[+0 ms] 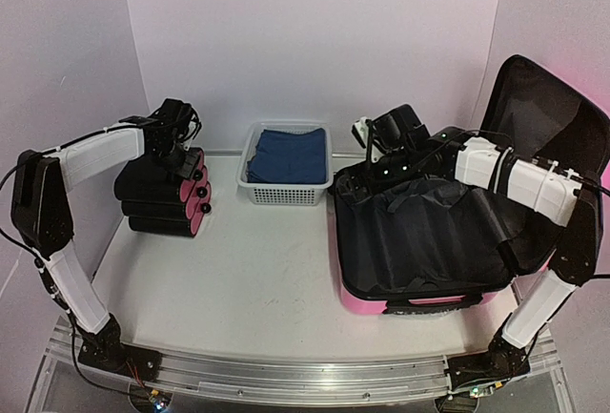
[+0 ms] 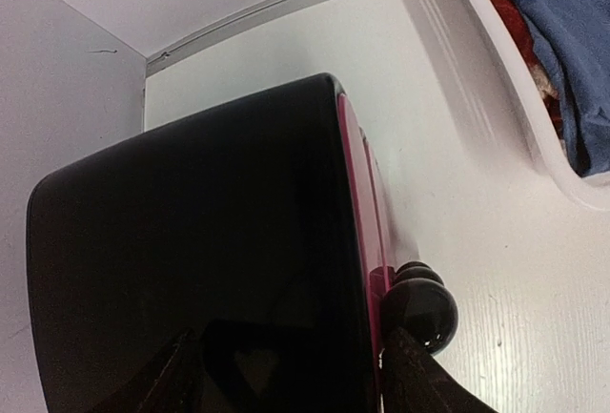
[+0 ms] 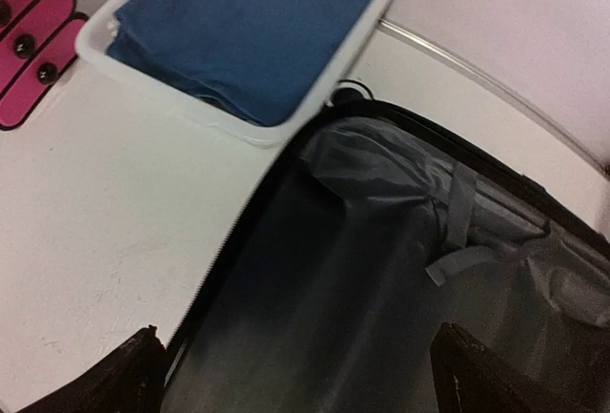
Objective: Open, take out, and arrange the luggage
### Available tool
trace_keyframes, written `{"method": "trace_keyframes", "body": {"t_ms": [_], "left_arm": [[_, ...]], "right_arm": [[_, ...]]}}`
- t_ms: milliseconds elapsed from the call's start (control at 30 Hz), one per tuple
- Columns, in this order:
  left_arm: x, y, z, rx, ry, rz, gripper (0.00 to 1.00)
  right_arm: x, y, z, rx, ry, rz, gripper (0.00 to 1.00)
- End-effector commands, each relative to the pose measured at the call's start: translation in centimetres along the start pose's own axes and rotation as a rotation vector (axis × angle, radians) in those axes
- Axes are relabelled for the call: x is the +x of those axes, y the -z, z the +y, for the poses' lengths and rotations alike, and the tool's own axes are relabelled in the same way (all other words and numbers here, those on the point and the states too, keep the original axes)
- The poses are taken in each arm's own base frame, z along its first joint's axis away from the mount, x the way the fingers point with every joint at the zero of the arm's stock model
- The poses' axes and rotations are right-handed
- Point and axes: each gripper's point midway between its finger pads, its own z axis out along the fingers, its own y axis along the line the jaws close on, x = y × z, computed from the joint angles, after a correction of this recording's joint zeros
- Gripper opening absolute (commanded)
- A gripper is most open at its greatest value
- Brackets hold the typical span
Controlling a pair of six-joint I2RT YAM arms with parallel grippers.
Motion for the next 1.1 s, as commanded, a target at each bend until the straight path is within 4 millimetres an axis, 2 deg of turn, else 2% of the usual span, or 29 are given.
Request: {"method": "trace_keyframes", "body": {"t_ms": [0,67,133,233,300,400,467,500,567,633,700,833,1067], "left_arm": [[-2.5,-0.4,-1.0,0.117,0.008,-0.04,0.66],[-4.4,1.3,-1.3,0.173,0.038,-0.094,0.71],[-6.2,4.1,-1.6,0.251,0.074,-0.158,0.77],[-9.0,10.6,-2.0,0.409,0.136,-0.29,0.85],[-10.4,15.7,-1.7,0.511,0.168,-0.395,0.88],[-12.0,22.7,0.5,0.536,0.204,-0.561,0.92],[-12.5,27.3,2.7,0.503,0.229,-0.691,0.96],[-12.5,30.2,4.1,0.475,0.243,-0.772,0.98],[-12.1,34.2,6.1,0.425,0.266,-0.902,0.99],[-11.5,36.9,7.6,0.382,0.288,-1.001,0.99],[-10.6,38.4,8.4,0.356,0.302,-1.054,0.99],[-9.0,38.7,8.6,0.341,0.319,-1.075,0.99],[-7.1,39.3,8.8,0.335,0.331,-1.104,0.99]], "right_arm": [[-1.1,1.1,-5.1,0.025,-0.179,-0.001,0.98],[-0.5,0.9,-7.1,0.039,-0.234,0.03,0.98],[-0.3,1.4,-9.0,0.072,-0.263,0.049,0.98],[-0.4,3.6,-12.1,0.174,-0.279,0.037,0.98],[-0.5,5.8,-14.2,0.244,-0.291,0.01,0.98],[-1.4,10.1,-16.3,0.316,-0.282,-0.073,0.98],[-2.2,13.0,-16.7,0.346,-0.235,-0.131,0.98],[-2.7,15.1,-16.8,0.353,-0.219,-0.178,0.98],[-3.4,18.2,-16.7,0.355,-0.184,-0.251,0.98],[-3.8,21.2,-16.4,0.353,-0.15,-0.326,0.98],[-3.9,23.9,-16.2,0.356,-0.133,-0.396,0.98],[-3.3,27.4,-16.0,0.359,-0.142,-0.482,0.98],[-2.3,28.1,-15.9,0.359,-0.176,-0.508,0.98]]}}
